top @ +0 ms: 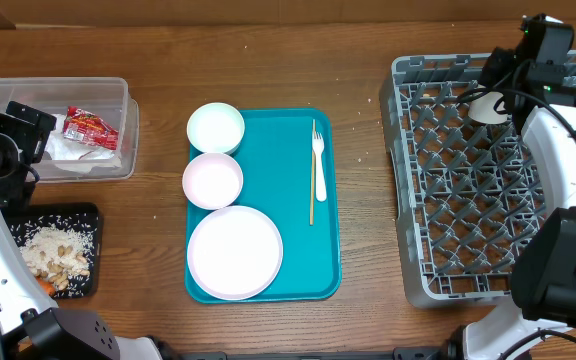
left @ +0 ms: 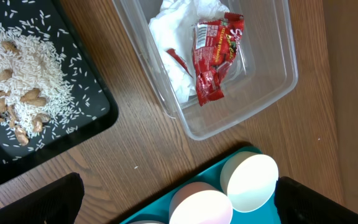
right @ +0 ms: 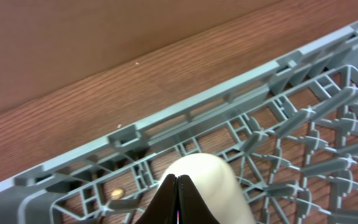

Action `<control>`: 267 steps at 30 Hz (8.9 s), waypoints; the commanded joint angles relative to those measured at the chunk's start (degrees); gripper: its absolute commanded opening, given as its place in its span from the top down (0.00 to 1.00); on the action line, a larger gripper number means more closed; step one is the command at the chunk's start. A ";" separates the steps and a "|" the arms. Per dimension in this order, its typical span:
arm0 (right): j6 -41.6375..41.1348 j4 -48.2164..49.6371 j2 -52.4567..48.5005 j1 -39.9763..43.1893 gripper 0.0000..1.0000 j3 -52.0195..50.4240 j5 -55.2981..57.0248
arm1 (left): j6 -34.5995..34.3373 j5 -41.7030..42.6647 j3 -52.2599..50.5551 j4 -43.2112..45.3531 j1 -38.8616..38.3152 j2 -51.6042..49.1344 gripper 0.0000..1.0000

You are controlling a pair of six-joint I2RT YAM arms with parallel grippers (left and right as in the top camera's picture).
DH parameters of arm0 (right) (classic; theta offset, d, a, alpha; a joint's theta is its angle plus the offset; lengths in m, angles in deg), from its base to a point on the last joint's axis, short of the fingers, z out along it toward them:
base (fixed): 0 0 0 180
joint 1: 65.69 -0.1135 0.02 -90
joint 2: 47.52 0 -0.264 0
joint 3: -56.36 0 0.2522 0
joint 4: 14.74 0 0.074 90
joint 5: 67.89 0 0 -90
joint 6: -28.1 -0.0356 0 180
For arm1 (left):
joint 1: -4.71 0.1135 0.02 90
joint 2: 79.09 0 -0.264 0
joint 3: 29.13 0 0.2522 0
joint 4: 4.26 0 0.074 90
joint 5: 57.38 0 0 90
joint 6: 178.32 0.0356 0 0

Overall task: Sort waste into correct bins and load items into the dishwasher
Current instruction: 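Release the cup and lift the right gripper from the rack, then reach the right gripper to the pink bowl and grip its rim, then lift the pink bowl and carry it right into the dish rack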

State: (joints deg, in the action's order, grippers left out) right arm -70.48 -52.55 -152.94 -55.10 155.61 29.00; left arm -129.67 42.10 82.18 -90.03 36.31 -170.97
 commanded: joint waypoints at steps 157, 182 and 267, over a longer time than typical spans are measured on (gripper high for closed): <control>8.85 -29.22 -18.43 -52.96 0.41 18.93 -8.79 | 1.31 0.22 0.55 0.02 -0.11 0.28 0.00; 6.43 -24.24 -18.47 -52.92 0.81 14.43 -7.37 | 1.31 0.22 0.55 0.02 -0.11 0.28 0.00; 20.65 -56.70 -5.51 17.59 0.96 12.11 -70.77 | 1.31 0.22 0.55 0.02 -0.11 0.28 0.00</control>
State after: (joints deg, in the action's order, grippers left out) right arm -49.21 -109.53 -158.91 -37.02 168.77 -43.95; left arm -129.69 42.10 82.18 -90.05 36.31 -170.94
